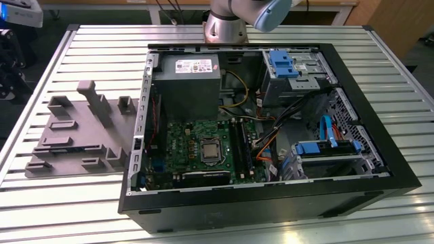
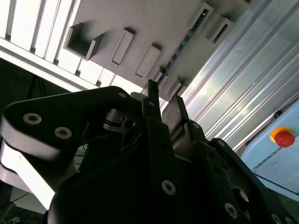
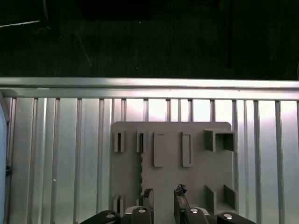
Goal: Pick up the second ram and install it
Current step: 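Pick up the second ram and move it above second insertion slot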
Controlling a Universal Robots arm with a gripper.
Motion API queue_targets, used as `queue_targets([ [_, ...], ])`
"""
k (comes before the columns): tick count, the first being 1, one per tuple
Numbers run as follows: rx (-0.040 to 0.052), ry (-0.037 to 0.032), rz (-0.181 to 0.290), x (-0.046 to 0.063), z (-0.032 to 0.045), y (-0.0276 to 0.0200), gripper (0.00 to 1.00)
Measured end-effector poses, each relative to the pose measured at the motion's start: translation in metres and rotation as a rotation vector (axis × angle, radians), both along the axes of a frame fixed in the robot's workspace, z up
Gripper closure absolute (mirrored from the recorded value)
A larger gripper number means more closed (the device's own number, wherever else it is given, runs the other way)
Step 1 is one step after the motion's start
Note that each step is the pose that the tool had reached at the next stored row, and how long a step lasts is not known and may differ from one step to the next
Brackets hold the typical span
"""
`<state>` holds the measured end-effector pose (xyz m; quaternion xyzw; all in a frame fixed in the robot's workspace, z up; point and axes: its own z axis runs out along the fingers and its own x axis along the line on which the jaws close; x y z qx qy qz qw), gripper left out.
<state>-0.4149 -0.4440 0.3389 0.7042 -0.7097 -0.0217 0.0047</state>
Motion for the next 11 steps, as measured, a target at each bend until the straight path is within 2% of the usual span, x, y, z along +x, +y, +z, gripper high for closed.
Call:
queue_targets([
  [11,0.0004,-0.0033,0.0,0.0,-0.0201,-0.0011,0.7],
])
